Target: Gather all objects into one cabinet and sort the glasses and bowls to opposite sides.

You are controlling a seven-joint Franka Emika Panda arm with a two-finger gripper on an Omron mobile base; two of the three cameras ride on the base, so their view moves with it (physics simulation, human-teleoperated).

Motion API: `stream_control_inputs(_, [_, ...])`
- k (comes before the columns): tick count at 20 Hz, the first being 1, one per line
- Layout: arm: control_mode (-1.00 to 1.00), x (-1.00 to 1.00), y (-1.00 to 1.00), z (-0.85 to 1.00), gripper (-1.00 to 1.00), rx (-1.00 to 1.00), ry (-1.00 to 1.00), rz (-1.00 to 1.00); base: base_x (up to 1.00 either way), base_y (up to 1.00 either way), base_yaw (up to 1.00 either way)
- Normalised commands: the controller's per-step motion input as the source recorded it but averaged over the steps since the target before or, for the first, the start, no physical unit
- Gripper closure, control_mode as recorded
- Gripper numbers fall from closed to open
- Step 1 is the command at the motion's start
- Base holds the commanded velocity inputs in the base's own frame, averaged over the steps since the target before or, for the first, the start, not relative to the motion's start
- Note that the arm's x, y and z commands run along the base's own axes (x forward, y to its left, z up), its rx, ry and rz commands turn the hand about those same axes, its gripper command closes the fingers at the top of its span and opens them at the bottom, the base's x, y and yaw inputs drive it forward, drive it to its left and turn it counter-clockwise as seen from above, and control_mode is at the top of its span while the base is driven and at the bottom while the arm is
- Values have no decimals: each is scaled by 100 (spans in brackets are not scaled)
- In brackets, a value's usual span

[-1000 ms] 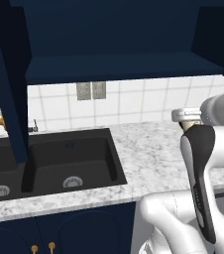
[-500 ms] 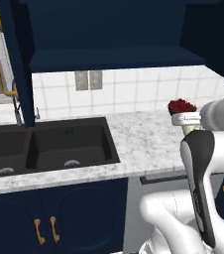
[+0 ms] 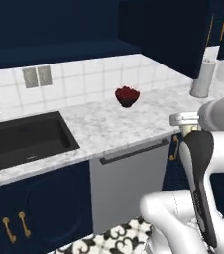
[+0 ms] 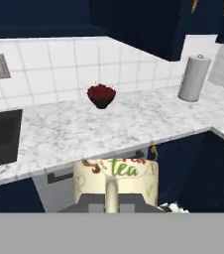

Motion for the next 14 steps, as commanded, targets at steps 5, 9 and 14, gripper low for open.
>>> stream_control_inputs(5, [100,0,0,0,100,0,0,0,-44,0,-85])
stream_control_inputs(9, [100,0,0,0,100,0,0,0,-20,-6,-80])
stream_control_inputs(14, [100,0,0,0,100,0,0,0,5,0,-72])
